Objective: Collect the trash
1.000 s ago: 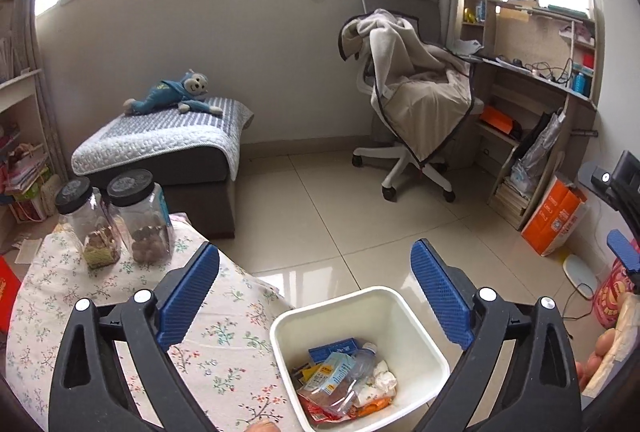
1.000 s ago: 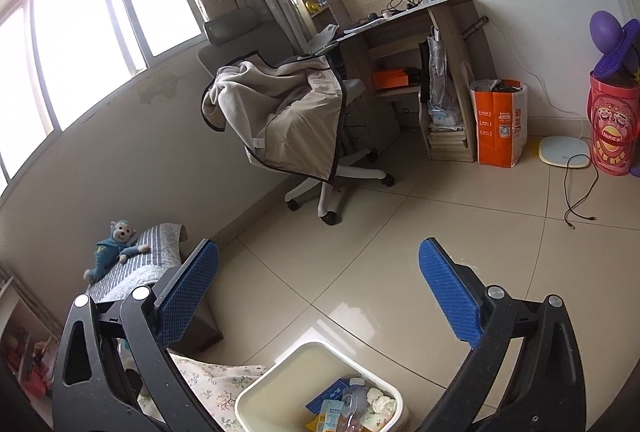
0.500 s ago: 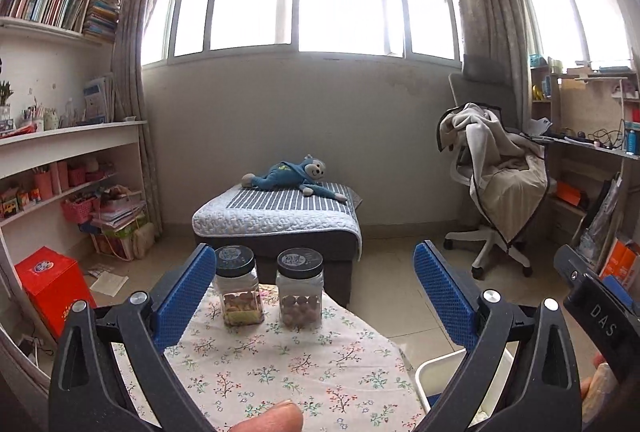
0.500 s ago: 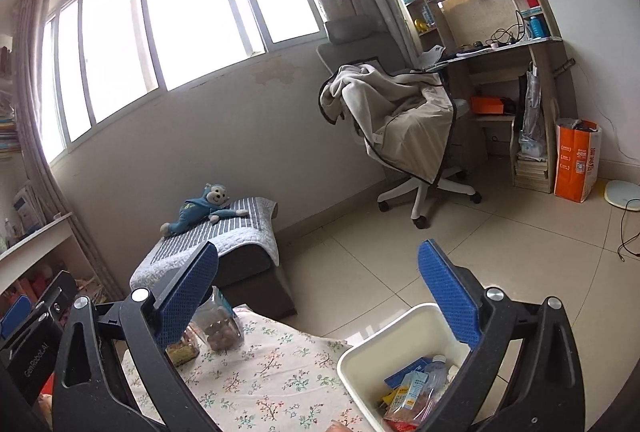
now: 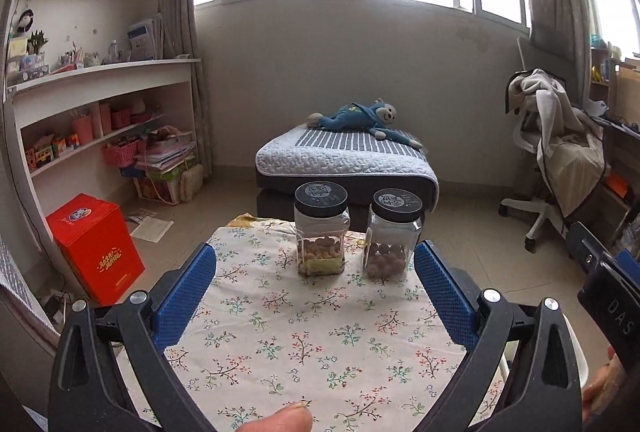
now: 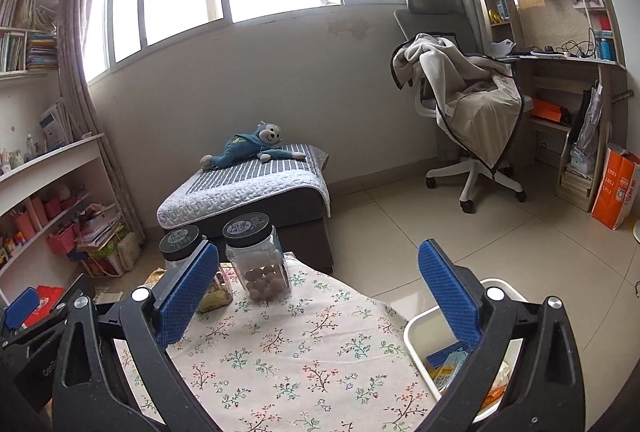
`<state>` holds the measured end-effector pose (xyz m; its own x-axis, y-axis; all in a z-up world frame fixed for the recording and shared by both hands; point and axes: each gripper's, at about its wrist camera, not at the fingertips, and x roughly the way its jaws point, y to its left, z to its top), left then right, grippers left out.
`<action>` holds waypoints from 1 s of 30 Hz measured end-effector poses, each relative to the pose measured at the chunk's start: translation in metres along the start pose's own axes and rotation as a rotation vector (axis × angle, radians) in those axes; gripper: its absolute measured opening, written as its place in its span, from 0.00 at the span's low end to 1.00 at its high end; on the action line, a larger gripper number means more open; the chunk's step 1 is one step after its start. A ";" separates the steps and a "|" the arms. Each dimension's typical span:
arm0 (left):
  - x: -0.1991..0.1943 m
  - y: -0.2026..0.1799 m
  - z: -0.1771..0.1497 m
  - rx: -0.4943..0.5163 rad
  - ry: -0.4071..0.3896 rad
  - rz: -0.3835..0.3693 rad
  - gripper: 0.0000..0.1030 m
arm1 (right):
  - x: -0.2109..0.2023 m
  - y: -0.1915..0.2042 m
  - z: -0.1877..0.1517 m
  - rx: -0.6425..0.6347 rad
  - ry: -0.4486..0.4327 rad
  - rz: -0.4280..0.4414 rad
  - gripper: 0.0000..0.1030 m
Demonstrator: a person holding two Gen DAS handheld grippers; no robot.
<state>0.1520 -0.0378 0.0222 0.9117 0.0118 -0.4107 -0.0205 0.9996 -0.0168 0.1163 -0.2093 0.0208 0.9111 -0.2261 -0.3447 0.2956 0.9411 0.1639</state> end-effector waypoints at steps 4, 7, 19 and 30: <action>0.004 0.011 0.000 -0.002 0.004 0.058 0.94 | 0.007 0.018 -0.004 -0.032 0.021 -0.003 0.93; 0.005 0.017 0.001 -0.020 0.009 0.075 0.94 | 0.011 0.024 -0.005 -0.042 0.032 -0.006 0.93; 0.007 0.023 0.001 -0.048 0.037 0.058 0.94 | 0.016 0.031 -0.008 -0.075 0.054 -0.026 0.93; 0.007 0.025 0.002 -0.052 0.035 0.051 0.94 | 0.016 0.033 -0.009 -0.086 0.053 -0.023 0.93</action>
<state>0.1581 -0.0131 0.0204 0.8940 0.0612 -0.4439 -0.0892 0.9951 -0.0423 0.1381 -0.1799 0.0125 0.8870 -0.2367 -0.3964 0.2889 0.9543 0.0765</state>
